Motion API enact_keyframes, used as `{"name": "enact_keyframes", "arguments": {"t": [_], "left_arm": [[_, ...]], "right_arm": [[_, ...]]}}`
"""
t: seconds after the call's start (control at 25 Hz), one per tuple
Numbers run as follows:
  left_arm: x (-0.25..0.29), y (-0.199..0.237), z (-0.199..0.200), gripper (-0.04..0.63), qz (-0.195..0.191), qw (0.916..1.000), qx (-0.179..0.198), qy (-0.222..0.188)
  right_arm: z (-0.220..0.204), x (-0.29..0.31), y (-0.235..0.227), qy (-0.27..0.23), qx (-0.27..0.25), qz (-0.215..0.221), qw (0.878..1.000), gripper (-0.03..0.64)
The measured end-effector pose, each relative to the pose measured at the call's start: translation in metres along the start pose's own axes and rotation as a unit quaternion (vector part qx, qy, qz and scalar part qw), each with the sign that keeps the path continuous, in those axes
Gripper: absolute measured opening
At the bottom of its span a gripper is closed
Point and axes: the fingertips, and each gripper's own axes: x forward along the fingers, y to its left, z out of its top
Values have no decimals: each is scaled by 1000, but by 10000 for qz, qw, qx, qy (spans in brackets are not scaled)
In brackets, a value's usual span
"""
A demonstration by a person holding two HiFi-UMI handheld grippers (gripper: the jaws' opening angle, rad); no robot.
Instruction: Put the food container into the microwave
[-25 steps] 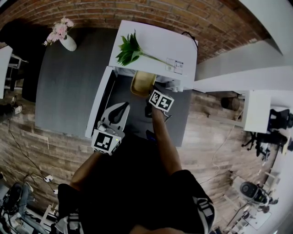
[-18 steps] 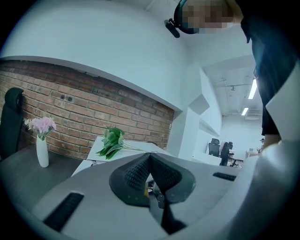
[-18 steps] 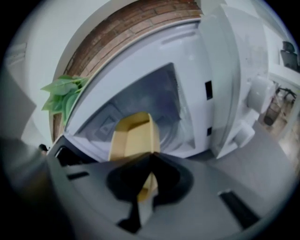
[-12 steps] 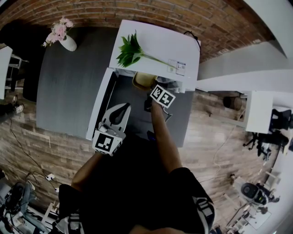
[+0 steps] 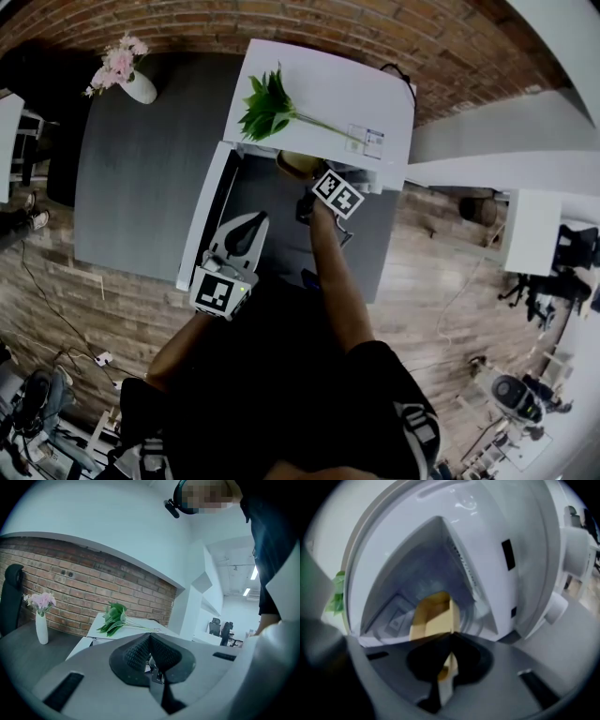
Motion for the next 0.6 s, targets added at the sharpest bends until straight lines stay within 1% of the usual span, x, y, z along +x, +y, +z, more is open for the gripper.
{"name": "enact_keyframes", "arguments": {"t": [0.12,0.6], "left_arm": [[3,1,-1,35,-2,10000,-8,16],[6,8,-3,35,41,10000,-56,66]], "right_arm": [[1,4,-1,-59,149,-13,9999,40],[2,16,3,-94,452,60,9989,41]]}}
